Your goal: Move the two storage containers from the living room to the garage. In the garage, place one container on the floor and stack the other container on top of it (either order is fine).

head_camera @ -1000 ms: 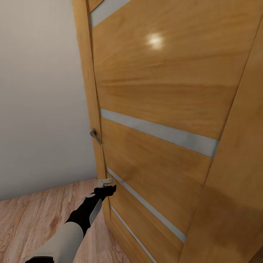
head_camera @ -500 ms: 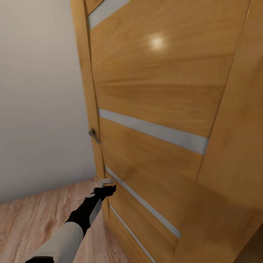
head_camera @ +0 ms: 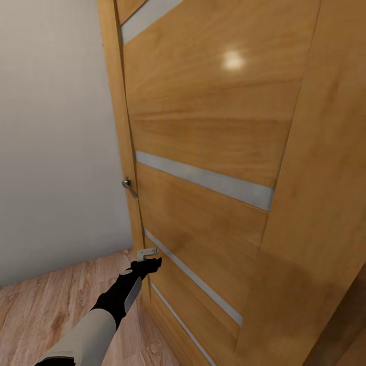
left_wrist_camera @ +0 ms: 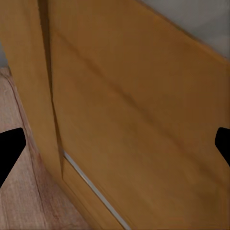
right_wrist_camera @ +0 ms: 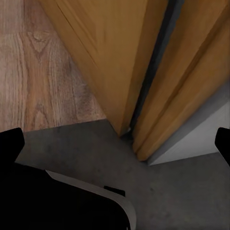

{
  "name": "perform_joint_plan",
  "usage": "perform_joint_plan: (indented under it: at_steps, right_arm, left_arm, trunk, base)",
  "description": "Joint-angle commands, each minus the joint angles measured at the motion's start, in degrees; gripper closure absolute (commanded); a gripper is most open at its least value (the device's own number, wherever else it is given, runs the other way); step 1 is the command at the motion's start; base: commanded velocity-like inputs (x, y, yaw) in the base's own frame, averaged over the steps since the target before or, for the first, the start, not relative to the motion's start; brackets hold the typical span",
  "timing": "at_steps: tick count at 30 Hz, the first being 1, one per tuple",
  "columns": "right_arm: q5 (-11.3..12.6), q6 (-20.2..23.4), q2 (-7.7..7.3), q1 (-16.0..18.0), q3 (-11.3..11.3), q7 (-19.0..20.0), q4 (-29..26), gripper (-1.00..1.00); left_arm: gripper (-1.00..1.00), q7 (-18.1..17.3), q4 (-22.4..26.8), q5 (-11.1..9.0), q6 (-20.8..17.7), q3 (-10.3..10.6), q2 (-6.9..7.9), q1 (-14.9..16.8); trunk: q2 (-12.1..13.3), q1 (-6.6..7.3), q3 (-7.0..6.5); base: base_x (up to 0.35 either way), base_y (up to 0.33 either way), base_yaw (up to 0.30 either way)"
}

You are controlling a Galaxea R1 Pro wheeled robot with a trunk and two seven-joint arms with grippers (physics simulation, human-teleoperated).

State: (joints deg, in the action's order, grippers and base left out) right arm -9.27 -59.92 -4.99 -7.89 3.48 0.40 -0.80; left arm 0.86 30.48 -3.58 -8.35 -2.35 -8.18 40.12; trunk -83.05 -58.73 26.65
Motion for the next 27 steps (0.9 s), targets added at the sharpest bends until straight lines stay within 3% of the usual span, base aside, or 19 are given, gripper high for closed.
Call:
perform_joint_plan:
  at_steps: [1, 10, 20, 27]
  right_arm:
    - [0.2, -0.1, -0.02, 0.0, 0.3, 0.1, -0.1, -1.00]
    - [0.2, -0.1, -0.02, 0.0, 0.4, 0.1, -0.1, -1.00]
    - [0.2, -0.1, -0.02, 0.0, 0.5, 0.1, -0.1, -1.00]
    - [0.2, -0.1, -0.02, 0.0, 0.5, 0.1, -0.1, -1.00]
  left_arm:
    - [-1.00, -0.2, 0.1, -0.8, -0.4, 0.0, -0.08, 0.0]
    - [-1.00, -0.2, 0.1, -0.8, -0.4, 0.0, -0.08, 0.0]
    - [-1.00, -0.2, 0.1, -0.8, -0.4, 0.0, -0.08, 0.0]
    - [-1.00, -0.2, 0.1, -0.8, -0.4, 0.0, -0.08, 0.0]
  trunk:
    - [0.0, 0.00, 0.05]
    - [0.0, 0.00, 0.05]
    - [0.0, 0.00, 0.05]
    - [0.0, 0.00, 0.05]
  base:
    - [0.000, 0.000, -0.003]
    - [0.000, 0.000, -0.011]
    - [0.000, 0.000, -0.248]
    - [0.000, 0.000, -0.047]
